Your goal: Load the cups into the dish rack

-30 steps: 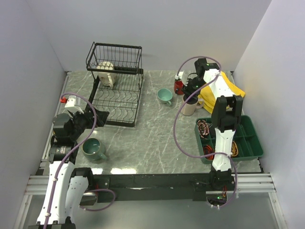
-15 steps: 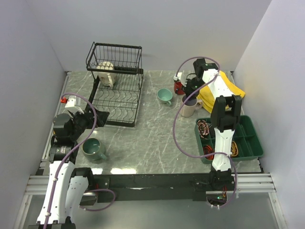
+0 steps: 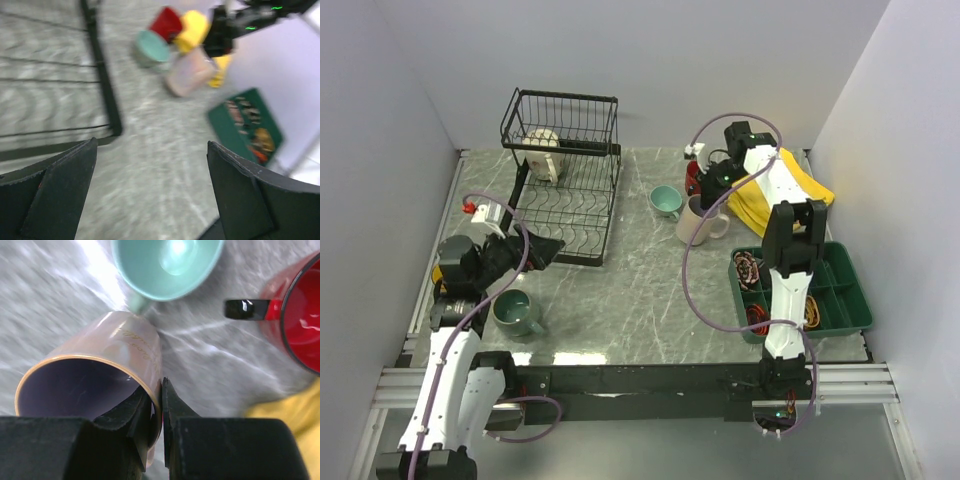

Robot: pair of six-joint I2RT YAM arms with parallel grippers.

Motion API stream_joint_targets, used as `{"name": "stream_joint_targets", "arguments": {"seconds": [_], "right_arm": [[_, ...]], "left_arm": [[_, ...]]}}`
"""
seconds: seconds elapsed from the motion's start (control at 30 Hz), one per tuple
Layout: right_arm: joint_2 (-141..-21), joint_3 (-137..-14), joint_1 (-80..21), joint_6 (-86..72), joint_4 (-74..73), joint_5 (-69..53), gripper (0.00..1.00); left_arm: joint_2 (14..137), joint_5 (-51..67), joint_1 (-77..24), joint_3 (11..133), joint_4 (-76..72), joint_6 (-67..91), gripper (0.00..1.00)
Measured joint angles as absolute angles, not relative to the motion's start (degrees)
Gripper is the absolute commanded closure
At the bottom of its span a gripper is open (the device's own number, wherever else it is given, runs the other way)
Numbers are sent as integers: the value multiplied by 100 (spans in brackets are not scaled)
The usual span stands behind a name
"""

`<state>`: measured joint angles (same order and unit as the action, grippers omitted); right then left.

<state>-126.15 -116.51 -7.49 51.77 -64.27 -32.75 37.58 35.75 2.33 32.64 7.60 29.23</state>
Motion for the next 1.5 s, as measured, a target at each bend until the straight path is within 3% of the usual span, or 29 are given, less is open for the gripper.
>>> {"name": "stream_joint_targets", "arguments": {"seconds": [0.23, 0.47, 0.7, 1.0, 1.3, 1.5], "right_arm": [[-11592, -10910, -751, 3140, -5725, -4305, 100], [-9880, -10189, -711, 816, -4390, -5092, 100], [-8353, -8884, -403, -1817, -2324, -5721, 100], [-7743, -8187, -274, -5286, 600, -5570, 100], [-6910, -7662, -722, -6582, 2228, -5391, 100], [-6777, -7288, -1092, -6475, 2373, -5221, 100]], "left_arm": [[3588, 4532, 196, 3015, -1050, 4692, 4], [3669, 4545, -336, 2995, -2816, 6416, 4], [4136, 3745, -1710, 3114, -3736, 7041, 4], [6020, 2644, -3594, 4407, -4676, 6934, 4], [7072, 1909, -4265, 5710, -4707, 6685, 1], [7448, 1815, -4493, 6281, -4504, 6657, 8]]}}
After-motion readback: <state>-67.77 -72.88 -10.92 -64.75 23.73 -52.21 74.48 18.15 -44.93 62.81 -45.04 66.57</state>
